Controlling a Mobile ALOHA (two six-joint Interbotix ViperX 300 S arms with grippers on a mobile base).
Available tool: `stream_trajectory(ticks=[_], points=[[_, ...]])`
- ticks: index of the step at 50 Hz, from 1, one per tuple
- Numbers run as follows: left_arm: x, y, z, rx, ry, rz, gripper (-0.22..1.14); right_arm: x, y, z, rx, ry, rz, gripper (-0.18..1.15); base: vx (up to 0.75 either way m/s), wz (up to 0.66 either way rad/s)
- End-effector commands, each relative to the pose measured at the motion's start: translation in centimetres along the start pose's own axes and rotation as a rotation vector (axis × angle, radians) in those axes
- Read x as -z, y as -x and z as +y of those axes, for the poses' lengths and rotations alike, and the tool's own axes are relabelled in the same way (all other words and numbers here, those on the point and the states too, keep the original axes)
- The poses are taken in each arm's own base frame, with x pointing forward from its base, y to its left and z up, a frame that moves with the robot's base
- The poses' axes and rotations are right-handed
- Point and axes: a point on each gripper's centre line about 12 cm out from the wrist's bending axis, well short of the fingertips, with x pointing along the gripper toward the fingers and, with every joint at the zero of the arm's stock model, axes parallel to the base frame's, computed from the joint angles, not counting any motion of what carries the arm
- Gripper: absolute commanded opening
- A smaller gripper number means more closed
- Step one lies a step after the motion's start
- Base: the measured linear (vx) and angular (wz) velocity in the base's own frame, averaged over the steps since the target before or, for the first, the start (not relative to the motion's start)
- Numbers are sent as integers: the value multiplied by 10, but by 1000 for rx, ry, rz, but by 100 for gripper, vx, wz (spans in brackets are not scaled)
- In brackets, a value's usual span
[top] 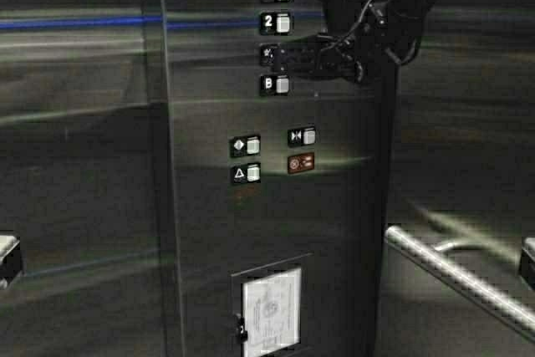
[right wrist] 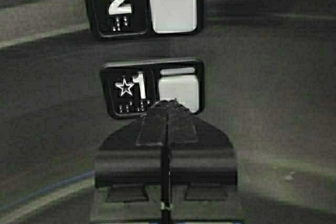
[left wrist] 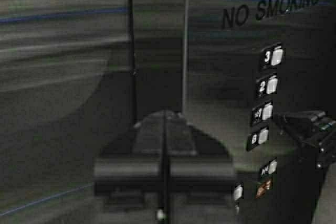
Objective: Navigate to elevator, push the call button, then enter the elevator
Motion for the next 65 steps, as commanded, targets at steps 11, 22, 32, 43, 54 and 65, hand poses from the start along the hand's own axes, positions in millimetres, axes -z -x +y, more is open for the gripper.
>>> stream_trajectory(ticks=[11, 22, 32, 43, 54, 65], points=[[-7, 1, 0, 0, 1, -26, 3, -19, -4, 0, 3, -1, -57, 5, 3, 2], [-6, 1, 0, 0, -1, -22, 3, -18, -3, -1, 7, -3, -56, 5, 5, 1], [-4, 1, 0, 0, 1, -14, 3, -26, 8, 1, 6, -4, -61, 5, 1, -1], [-5, 1, 0, -2, 5, -17, 3, -34, 47, 4, 5, -7, -49, 5, -2, 1], [-4, 1, 0, -3, 13, -17, 3, -58, 89, 9, 14, -7, 11, 5, -3, -1], [-4, 1, 1, -6, 17, -18, 3, -91, 110, 11, 36, -7, 121, 5, -8, -4]])
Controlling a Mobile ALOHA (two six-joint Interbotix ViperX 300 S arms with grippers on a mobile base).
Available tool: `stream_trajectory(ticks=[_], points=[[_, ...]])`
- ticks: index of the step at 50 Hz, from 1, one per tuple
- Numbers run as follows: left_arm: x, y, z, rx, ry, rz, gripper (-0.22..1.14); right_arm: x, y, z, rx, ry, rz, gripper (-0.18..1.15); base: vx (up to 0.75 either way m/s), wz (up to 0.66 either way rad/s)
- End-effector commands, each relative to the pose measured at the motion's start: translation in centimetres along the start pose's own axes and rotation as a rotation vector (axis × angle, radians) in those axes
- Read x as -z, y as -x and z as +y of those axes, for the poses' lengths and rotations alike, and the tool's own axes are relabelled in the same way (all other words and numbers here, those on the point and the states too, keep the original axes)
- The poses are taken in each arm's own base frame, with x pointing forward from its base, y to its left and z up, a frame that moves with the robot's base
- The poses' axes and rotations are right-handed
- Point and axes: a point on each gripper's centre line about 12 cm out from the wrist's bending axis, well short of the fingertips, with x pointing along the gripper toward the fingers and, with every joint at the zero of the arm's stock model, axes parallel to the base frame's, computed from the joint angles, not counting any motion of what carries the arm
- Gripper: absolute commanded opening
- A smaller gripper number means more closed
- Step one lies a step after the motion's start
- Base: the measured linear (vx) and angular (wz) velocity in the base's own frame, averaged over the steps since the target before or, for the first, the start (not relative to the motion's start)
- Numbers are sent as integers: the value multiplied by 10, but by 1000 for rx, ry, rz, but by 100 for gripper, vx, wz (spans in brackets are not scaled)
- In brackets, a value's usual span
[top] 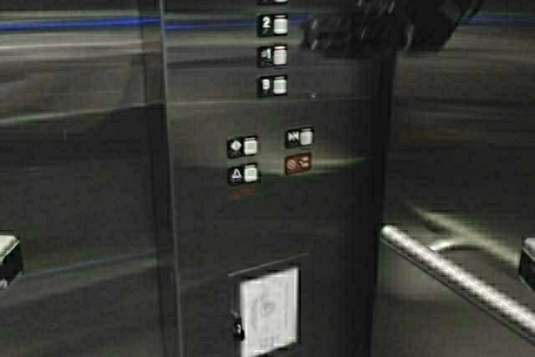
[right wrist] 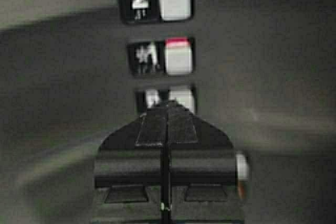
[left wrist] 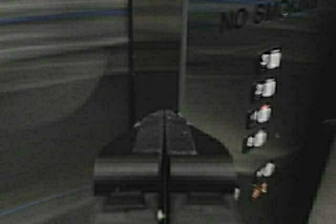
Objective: Navigate to elevator, push the call button, then enter the elevator
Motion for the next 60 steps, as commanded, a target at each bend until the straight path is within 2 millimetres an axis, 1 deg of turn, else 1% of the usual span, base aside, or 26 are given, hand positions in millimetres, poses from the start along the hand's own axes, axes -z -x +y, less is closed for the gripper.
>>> stream_trajectory(ticks=[1, 10, 16, 22, 29, 39, 43, 50, 54, 57, 60], points=[[-3, -2, 0, -2, 0, -9, 3, -38, 14, 3, 8, -2, 4, 5, -12, -6], [-5, -2, 0, -2, 1, -12, 3, -64, 33, 4, 32, -10, 109, 5, -14, -6], [-6, -2, 0, -3, 5, -16, 3, -76, 48, 4, 53, -14, 201, 5, -18, -5], [-6, -3, 1, -6, 12, -16, 3, -82, 60, 9, 58, -10, 287, 5, -20, -3], [-5, -6, 1, -10, 21, -3, 3, -80, 70, 17, 54, -5, 388, 5, -21, 9], [-2, -6, 2, -11, 14, 13, 3, -65, 78, 29, 43, -19, 499, 5, -15, 16], [0, -6, 2, -12, 11, 23, 3, -62, 79, 29, 43, -25, 513, 5, -13, 20], [3, -8, 2, -11, 2, 37, 3, -49, 81, 27, 49, -17, 545, 5, -14, 31], [4, -10, 2, -12, 0, 47, 3, -53, 79, 28, 45, -23, 524, 5, -17, 37], [5, -11, 2, -12, -5, 53, 3, -61, 75, 29, 42, -28, 489, 5, -19, 34], [6, -12, 2, -12, -9, 57, 3, -64, 74, 29, 40, -29, 478, 5, -20, 31]])
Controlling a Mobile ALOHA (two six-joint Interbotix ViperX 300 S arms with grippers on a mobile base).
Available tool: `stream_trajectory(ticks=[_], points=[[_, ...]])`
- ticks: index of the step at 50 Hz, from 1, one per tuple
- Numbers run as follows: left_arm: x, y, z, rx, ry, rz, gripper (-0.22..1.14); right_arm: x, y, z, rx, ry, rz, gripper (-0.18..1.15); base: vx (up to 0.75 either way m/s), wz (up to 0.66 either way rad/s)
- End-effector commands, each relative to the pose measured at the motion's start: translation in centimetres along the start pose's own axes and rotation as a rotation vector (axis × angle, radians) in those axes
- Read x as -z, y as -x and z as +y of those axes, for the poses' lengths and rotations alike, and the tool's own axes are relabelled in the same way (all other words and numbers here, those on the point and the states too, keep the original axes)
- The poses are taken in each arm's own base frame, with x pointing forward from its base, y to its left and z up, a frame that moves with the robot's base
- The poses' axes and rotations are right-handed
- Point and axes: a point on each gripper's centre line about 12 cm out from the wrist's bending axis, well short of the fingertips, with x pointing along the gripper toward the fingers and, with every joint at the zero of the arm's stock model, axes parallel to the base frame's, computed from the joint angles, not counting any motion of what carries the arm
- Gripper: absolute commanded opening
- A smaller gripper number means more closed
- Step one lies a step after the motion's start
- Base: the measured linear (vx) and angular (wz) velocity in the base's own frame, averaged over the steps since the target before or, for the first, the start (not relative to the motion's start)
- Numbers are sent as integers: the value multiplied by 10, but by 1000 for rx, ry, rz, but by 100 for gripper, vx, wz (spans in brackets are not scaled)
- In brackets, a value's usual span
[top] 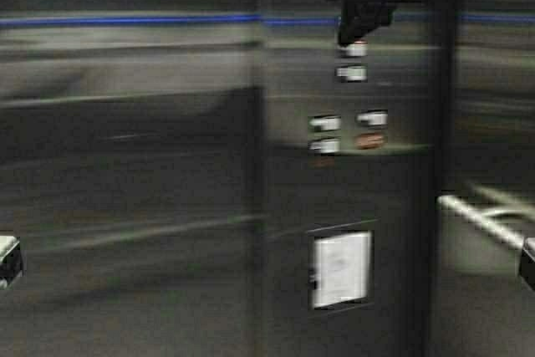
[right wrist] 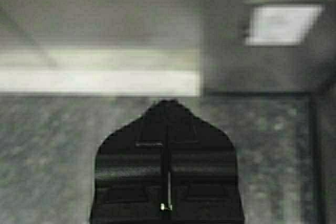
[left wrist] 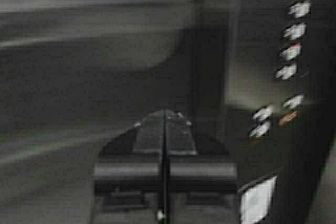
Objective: Navigate to elevator, push the call button, then enter the elevator
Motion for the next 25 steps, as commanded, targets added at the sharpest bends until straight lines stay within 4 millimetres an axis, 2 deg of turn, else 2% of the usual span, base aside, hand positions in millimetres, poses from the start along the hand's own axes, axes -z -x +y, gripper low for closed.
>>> stream_trajectory(ticks=[1, 13, 25], points=[[-7, -5, 0, 0, -9, -11, 3, -20, 6, 2, -9, -9, -73, 5, -21, 30], [-5, -6, 0, -1, -20, -5, 3, -27, 12, 3, -13, -8, -102, 5, -23, 24], [-6, -6, 0, -1, -18, -5, 3, -31, 12, 3, -16, -5, -118, 5, -23, 12]])
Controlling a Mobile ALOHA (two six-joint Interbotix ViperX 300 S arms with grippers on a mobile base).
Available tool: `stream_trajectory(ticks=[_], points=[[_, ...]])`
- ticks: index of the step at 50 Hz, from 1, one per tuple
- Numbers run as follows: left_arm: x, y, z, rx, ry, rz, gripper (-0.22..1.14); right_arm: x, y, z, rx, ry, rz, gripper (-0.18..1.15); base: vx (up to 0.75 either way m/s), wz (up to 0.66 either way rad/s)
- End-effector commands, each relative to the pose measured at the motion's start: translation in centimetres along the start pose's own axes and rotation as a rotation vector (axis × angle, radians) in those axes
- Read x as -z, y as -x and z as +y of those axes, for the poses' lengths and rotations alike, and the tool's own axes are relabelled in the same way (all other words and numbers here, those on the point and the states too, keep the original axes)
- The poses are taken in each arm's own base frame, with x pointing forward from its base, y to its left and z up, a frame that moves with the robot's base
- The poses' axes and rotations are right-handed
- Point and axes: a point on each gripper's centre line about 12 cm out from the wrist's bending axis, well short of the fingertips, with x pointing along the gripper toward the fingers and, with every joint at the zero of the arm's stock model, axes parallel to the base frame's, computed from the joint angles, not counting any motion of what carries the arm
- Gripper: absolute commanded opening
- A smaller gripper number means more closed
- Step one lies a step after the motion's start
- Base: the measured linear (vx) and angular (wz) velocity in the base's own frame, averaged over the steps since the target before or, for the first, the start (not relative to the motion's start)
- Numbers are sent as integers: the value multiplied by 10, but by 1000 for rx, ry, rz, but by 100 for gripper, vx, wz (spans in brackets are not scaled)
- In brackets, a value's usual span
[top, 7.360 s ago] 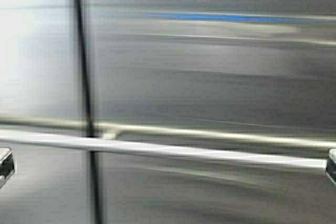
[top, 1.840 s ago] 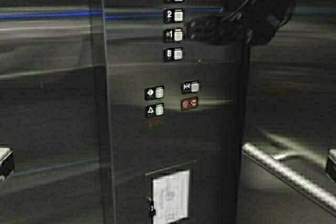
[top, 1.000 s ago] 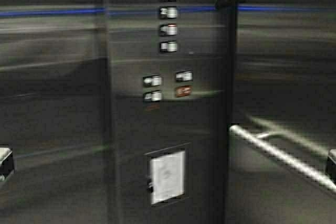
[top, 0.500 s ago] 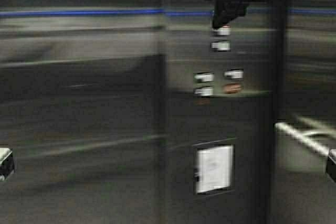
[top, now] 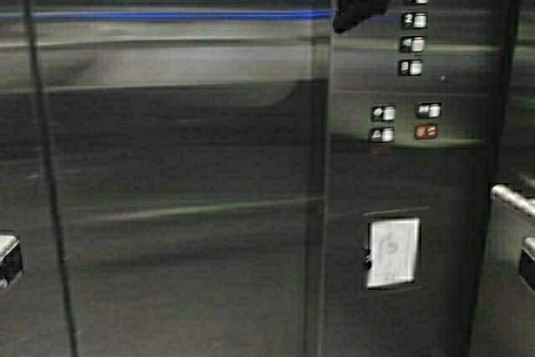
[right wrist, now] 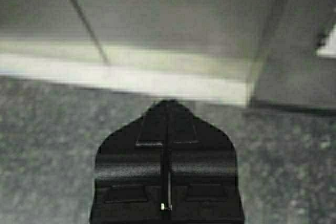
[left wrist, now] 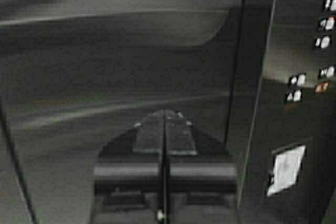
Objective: Navigate to elevator, push the call button, then enter the elevator
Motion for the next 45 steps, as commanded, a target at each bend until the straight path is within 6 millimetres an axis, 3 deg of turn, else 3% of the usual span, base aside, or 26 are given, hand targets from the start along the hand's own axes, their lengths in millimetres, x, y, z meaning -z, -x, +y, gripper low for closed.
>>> stream_trajectory(ticks=[1, 16, 29, 45], points=[[-9, -4, 0, 0, -2, -21, 3, -19, 8, 2, -8, 0, -70, 5, -23, 8], [-6, -12, 0, -1, -1, 8, 3, -20, 11, 2, -14, 8, -105, 5, -24, 14], [-2, -20, 1, -2, 0, 41, 3, -30, 25, 3, -18, 20, -154, 5, -19, 24], [0, -22, 1, -3, 7, 51, 3, -24, 52, 2, -25, 21, -205, 5, -9, 33]])
